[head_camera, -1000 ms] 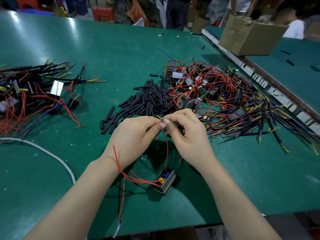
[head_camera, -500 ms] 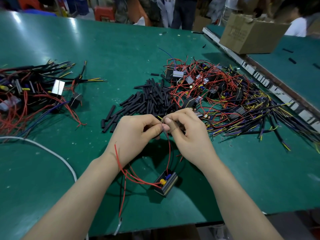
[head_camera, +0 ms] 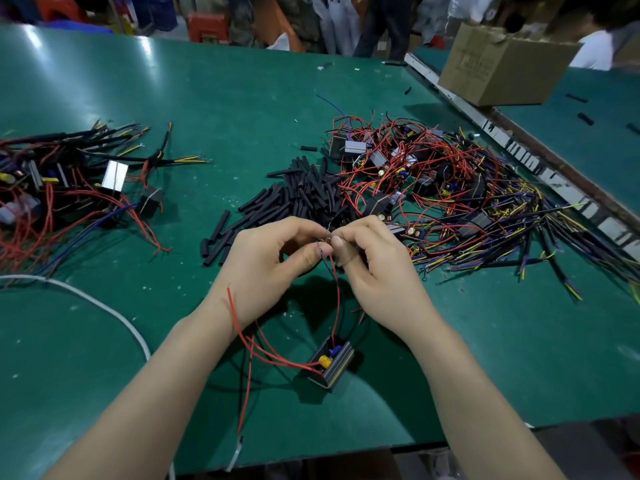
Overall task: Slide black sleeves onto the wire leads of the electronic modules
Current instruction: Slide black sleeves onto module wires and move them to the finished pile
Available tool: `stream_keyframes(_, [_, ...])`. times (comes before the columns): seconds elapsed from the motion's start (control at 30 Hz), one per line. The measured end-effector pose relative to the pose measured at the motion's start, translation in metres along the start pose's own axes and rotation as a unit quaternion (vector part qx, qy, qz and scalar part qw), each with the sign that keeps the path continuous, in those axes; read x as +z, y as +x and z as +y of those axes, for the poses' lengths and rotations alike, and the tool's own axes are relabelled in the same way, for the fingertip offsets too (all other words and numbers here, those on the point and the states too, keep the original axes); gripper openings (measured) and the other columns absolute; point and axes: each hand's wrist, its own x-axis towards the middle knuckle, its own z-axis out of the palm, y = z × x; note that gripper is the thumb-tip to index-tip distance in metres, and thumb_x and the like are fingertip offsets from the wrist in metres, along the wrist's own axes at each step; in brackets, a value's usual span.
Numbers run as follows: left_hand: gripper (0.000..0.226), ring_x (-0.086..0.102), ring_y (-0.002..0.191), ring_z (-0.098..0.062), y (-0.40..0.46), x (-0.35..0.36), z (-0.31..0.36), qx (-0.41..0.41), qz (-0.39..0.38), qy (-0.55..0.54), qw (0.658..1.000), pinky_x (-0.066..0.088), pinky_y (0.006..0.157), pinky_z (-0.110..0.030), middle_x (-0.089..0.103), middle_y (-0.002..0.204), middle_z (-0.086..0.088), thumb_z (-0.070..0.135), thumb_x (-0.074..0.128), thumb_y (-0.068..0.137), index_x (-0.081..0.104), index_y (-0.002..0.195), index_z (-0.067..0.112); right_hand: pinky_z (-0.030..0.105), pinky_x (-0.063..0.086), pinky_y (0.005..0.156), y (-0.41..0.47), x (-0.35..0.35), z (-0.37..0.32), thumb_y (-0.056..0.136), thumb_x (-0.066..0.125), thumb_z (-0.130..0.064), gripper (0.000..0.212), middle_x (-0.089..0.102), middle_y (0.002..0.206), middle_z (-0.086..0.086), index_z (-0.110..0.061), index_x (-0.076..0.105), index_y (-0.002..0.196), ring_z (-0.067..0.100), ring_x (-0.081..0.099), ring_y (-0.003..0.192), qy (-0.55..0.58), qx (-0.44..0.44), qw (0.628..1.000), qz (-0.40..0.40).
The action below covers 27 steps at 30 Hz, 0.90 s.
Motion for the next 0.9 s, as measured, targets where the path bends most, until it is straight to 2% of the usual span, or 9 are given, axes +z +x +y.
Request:
stream_keyframes(0.07, [0.012, 0.063, 0.076, 0.001, 0.0003, -0.0015, 0.0002, -0.023, -0.015, -0.029, 0.999, 0.046, 0.073, -0.01, 0.07, 0.079, 0.014, 0.032, 0.066, 0.08, 0.067, 0.092, 0.03, 0.047, 0.047, 0.072, 0.0003, -0.0004, 0.0002, 0.099, 0.048, -0.022, 0.018, 0.051, 0.094, -0.006, -0.014, 0.064, 0.093, 0.01, 0.051, 0.084, 0.008, 0.004, 1.0, -0.003])
stream_keyframes(0.17, [0.021, 0.065, 0.078, 0.003, 0.0004, -0.0003, -0.0003, -0.069, -0.029, -0.069, 0.995, 0.046, 0.075, -0.009, 0.071, 0.082, 0.014, 0.018, 0.074, 0.079, 0.064, 0.092, 0.031, 0.049, 0.047, 0.074, 0.0006, 0.0, 0.0002, 0.099, 0.047, -0.021, 0.02, 0.053, 0.096, -0.004, -0.012, 0.064, 0.093, 0.014, 0.053, 0.086, 0.011, 0.007, 1.0, -0.01])
stream_keyframes(0.3, [0.023, 0.069, 0.078, -0.008, 0.0004, 0.0015, -0.0014, -0.11, -0.03, -0.12, 0.986, 0.054, 0.08, -0.023, 0.074, 0.079, 0.007, 0.01, 0.073, 0.08, 0.063, 0.089, 0.029, 0.05, 0.048, 0.071, 0.0007, 0.0003, -0.0002, 0.098, 0.045, -0.021, 0.022, 0.051, 0.096, -0.007, -0.011, 0.064, 0.093, 0.017, 0.054, 0.086, 0.011, -0.004, 1.0, -0.013])
stream_keyframes(0.37, [0.022, 0.069, 0.078, -0.008, -0.0003, 0.0017, -0.0018, -0.104, -0.026, -0.111, 0.988, 0.054, 0.08, -0.026, 0.073, 0.079, 0.008, 0.013, 0.073, 0.08, 0.063, 0.088, 0.03, 0.05, 0.048, 0.07, 0.0013, 0.0001, 0.0002, 0.097, 0.045, -0.019, 0.022, 0.05, 0.096, -0.007, -0.009, 0.065, 0.093, 0.015, 0.053, 0.085, 0.009, -0.011, 1.0, -0.013])
stream_keyframes(0.6, [0.021, 0.064, 0.072, 0.0, -0.001, 0.0022, -0.0007, -0.038, 0.013, -0.047, 0.998, 0.049, 0.073, -0.016, 0.069, 0.077, 0.017, 0.012, 0.074, 0.081, 0.066, 0.082, 0.032, 0.044, 0.047, 0.069, 0.0037, -0.0028, 0.0041, 0.094, 0.052, -0.008, 0.017, 0.057, 0.097, 0.005, -0.001, 0.067, 0.094, 0.016, 0.052, 0.083, -0.016, -0.035, 0.999, 0.007])
stream_keyframes(0.8, [0.024, 0.062, 0.072, 0.003, 0.0004, 0.0037, -0.0003, -0.038, 0.028, -0.032, 0.998, 0.045, 0.07, -0.009, 0.066, 0.078, 0.022, 0.012, 0.073, 0.081, 0.06, 0.082, 0.033, 0.041, 0.046, 0.071, 0.0029, -0.0021, 0.0027, 0.093, 0.055, -0.011, 0.018, 0.058, 0.095, 0.006, -0.003, 0.07, 0.098, 0.012, 0.052, 0.082, -0.013, -0.033, 0.999, 0.01])
stream_keyframes(0.9, [0.023, 0.061, 0.072, 0.004, 0.001, 0.0038, 0.0006, -0.039, 0.027, -0.034, 0.998, 0.044, 0.07, -0.007, 0.066, 0.079, 0.022, 0.012, 0.072, 0.081, 0.061, 0.083, 0.032, 0.045, 0.048, 0.071, 0.0033, -0.0034, 0.0028, 0.094, 0.053, -0.014, 0.02, 0.057, 0.097, 0.003, -0.005, 0.069, 0.1, 0.015, 0.054, 0.083, -0.011, -0.02, 1.0, 0.001])
